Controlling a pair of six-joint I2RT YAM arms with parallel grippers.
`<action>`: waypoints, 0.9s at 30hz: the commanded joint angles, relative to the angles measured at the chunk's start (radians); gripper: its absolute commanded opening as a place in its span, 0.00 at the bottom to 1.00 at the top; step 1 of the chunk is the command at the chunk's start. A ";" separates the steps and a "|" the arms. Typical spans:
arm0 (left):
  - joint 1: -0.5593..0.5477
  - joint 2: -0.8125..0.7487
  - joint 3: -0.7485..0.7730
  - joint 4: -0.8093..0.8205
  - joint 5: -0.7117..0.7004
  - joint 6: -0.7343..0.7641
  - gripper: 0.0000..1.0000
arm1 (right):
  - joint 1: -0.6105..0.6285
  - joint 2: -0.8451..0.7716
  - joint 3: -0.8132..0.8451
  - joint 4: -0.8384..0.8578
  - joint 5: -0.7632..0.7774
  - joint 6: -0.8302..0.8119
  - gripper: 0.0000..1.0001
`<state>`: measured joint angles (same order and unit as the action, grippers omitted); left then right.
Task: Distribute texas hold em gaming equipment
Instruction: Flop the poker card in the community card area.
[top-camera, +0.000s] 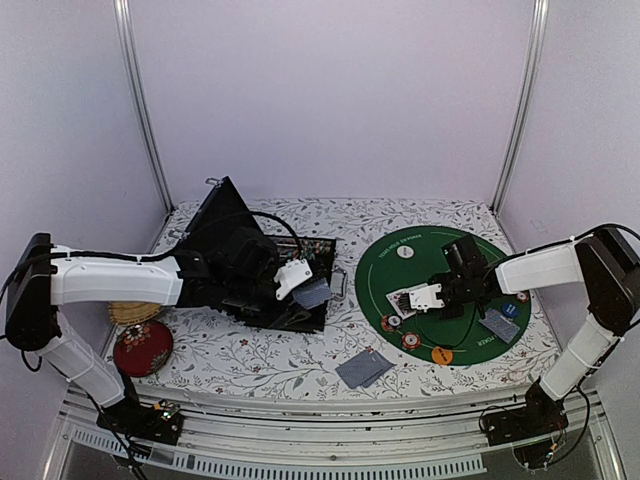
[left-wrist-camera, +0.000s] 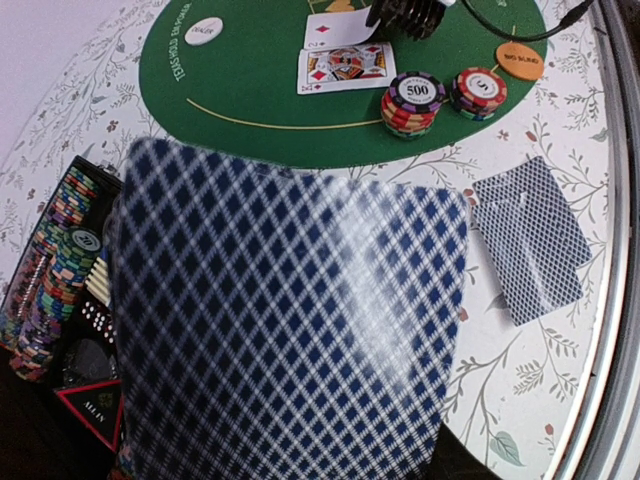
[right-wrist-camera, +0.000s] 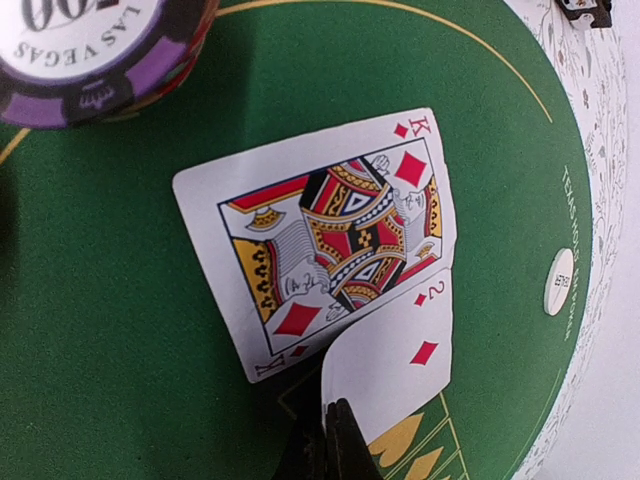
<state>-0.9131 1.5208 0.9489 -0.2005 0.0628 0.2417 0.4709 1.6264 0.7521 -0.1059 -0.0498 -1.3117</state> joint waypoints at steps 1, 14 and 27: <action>0.009 -0.017 0.003 0.006 -0.002 -0.001 0.51 | 0.003 0.000 -0.004 -0.019 0.005 -0.021 0.02; 0.009 -0.020 -0.002 0.006 -0.003 0.003 0.52 | 0.043 -0.060 -0.037 -0.066 0.037 -0.065 0.39; 0.009 -0.022 0.006 0.012 -0.001 0.010 0.52 | -0.007 -0.431 0.131 0.205 -0.215 0.765 0.99</action>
<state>-0.9131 1.5208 0.9489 -0.2001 0.0620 0.2424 0.5083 1.2884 0.7700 -0.0799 -0.0711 -1.0737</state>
